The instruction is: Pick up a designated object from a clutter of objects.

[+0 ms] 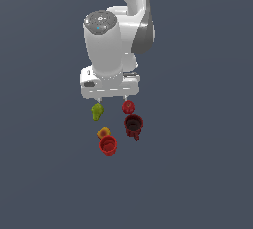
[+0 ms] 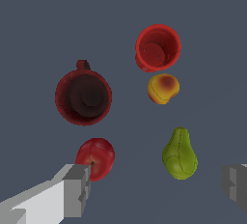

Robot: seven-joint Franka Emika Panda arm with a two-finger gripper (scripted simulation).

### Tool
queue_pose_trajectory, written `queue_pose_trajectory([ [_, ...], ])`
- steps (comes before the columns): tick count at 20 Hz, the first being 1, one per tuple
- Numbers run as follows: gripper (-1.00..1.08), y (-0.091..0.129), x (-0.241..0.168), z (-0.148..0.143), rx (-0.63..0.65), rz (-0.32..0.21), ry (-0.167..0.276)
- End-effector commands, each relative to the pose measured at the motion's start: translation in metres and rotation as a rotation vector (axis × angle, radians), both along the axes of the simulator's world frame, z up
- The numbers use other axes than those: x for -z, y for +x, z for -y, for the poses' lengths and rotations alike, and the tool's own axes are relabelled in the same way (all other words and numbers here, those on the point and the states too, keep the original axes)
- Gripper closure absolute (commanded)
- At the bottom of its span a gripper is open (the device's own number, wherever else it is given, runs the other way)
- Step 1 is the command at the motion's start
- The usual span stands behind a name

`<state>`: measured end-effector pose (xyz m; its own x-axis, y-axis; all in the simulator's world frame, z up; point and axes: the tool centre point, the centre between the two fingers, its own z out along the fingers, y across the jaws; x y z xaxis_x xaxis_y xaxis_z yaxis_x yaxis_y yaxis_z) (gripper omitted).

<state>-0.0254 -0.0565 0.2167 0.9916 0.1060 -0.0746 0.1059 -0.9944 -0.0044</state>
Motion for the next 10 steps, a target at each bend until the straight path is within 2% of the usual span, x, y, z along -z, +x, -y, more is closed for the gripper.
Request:
queue_pose_trajectory([
  [1, -0.92, -0.005, 0.018, 0.014, -0.027, 0.01, 0.008],
  [10, -0.92, -0.032, 0.08, 0.061, -0.124, 0.047, 0.02],
])
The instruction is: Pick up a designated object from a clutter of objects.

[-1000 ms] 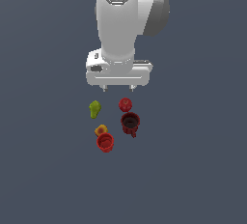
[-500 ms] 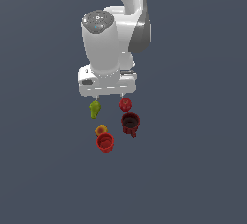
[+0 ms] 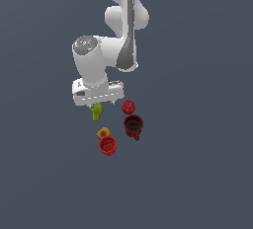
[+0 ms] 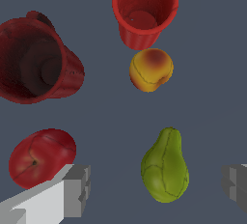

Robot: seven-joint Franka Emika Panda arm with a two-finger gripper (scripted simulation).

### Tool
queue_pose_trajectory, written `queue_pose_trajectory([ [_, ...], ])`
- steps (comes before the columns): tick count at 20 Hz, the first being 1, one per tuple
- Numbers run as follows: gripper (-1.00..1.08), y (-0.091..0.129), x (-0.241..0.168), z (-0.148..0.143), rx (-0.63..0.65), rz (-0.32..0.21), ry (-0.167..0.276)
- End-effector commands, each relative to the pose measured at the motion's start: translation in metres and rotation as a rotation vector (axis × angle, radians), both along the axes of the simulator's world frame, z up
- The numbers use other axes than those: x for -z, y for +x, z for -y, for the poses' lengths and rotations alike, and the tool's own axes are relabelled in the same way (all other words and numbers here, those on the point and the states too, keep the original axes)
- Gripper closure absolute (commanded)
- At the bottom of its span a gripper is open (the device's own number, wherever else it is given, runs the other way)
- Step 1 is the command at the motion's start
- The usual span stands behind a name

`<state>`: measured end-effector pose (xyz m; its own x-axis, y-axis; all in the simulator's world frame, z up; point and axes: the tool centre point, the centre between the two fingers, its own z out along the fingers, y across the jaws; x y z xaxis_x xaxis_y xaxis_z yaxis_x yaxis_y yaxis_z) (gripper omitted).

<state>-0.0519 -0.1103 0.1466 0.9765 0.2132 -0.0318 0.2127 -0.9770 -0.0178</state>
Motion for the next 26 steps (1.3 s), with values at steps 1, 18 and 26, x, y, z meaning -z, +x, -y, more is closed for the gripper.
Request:
queue_pose_trajectory([
  [1, -0.92, -0.009, 0.015, 0.012, -0.025, 0.011, 0.0],
  [18, -0.92, -0.039, 0.054, 0.044, -0.091, 0.034, -0.008],
  [26, -0.92, -0.04, 0.071, 0.044, -0.092, 0.034, -0.009],
])
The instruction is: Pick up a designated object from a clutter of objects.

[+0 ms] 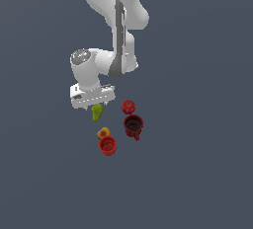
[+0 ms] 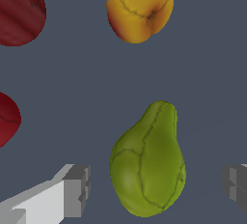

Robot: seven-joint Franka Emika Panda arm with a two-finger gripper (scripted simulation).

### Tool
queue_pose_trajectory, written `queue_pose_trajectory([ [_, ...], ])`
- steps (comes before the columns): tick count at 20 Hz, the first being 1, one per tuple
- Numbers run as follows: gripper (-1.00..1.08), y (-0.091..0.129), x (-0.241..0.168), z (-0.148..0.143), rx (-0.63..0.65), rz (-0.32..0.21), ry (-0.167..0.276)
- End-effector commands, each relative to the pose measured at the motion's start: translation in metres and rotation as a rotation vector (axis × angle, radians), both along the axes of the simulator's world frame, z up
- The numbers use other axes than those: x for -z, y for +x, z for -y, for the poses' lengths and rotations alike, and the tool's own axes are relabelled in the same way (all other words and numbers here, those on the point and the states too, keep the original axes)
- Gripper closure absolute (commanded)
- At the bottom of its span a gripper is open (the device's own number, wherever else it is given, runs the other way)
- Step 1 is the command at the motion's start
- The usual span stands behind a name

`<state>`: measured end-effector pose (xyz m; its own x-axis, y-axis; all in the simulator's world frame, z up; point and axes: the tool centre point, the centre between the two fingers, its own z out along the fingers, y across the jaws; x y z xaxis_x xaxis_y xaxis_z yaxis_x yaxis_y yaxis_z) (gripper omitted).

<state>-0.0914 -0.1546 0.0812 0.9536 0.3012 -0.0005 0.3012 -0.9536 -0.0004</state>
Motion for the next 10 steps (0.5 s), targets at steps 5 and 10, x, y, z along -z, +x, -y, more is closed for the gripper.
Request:
queue_pose_trajectory([
  [5, -0.92, -0.001, 0.027, 0.0, -0.001, 0.0, 0.0],
  [10, -0.92, -0.001, 0.038, 0.0, -0.002, 0.0, 0.0],
])
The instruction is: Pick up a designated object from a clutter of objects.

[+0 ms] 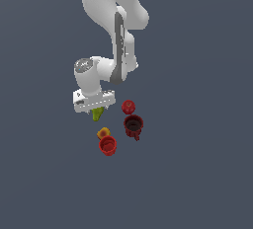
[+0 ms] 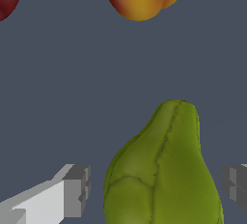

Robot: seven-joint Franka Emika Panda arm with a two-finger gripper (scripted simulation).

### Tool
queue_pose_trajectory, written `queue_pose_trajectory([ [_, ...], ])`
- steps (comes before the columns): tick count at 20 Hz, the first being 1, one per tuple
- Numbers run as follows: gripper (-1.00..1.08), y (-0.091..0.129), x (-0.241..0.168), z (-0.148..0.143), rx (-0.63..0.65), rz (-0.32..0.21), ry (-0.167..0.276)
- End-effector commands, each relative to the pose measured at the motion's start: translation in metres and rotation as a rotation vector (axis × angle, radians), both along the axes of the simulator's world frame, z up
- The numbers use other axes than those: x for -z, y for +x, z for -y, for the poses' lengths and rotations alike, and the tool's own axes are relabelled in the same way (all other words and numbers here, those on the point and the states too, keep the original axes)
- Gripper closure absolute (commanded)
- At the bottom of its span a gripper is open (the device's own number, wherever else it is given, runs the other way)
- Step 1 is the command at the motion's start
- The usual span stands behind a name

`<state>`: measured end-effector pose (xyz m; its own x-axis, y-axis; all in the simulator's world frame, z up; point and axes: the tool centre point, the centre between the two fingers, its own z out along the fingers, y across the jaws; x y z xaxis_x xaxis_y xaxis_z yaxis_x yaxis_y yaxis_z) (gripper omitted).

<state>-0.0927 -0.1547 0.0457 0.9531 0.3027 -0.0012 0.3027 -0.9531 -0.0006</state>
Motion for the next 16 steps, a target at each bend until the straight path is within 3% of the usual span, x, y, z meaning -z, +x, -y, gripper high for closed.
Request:
queue_pose_trajectory([
  [1, -0.92, 0.0003, 0.0034, 0.0001, 0.0, 0.001, 0.0],
  [2, -0.92, 0.0003, 0.0037, 0.0001, 0.0, 0.001, 0.0],
  [3, 1.08, 0.0003, 0.0037, 0.0001, 0.0, 0.001, 0.0],
  [16, 1.08, 0.0001, 0.0008, 0.0006, 0.001, 0.002, -0.001],
])
